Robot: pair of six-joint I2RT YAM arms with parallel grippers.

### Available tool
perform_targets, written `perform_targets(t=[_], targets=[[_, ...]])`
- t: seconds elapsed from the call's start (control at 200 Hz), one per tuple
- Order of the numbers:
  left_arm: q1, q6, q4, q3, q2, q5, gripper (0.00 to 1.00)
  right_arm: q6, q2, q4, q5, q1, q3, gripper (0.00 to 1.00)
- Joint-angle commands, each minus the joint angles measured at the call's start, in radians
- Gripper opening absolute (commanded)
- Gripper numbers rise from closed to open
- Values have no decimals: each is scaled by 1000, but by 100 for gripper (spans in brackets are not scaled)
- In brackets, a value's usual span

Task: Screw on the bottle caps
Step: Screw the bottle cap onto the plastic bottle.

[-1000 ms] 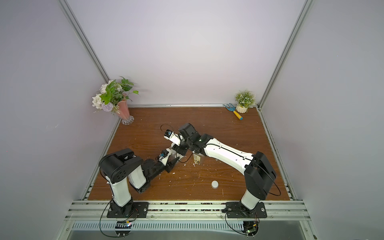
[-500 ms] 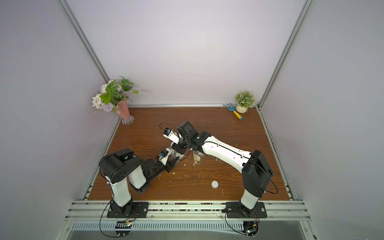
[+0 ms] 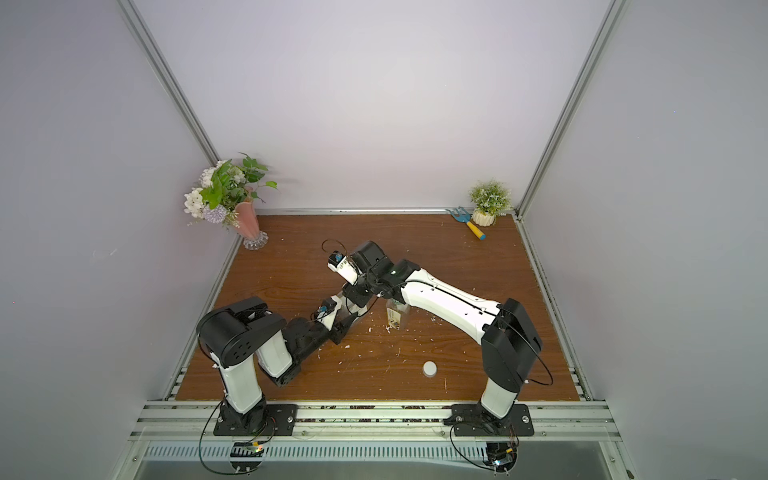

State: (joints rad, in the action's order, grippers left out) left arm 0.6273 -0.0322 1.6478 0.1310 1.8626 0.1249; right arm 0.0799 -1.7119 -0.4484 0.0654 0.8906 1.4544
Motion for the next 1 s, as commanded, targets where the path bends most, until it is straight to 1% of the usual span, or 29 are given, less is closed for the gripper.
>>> perform_targets(t=[0.0,0.335,0.555,0.68,0.781,0.851,0.991], targets=[[10,22,56,-14,-10,-16,27,-68,-27,-68,-93,2,47,27],[11,23,56,-14,-9,-40,27,-161,-98,-220,-212,45,193,27],[12,22,56,-13,-10,-56,26,-263,-157,-320,-307,70,295,27],[12,23,56,-14,-12,-61,26,-318,-178,-356,-338,77,340,28],[12,21,56,-14,-8,-65,26,-339,-189,-371,-339,82,373,35],[12,21,56,-13,-6,-65,26,-332,-187,-362,-327,85,383,46],[12,19,56,-11,-1,-64,26,-294,-161,-309,-294,83,375,51]])
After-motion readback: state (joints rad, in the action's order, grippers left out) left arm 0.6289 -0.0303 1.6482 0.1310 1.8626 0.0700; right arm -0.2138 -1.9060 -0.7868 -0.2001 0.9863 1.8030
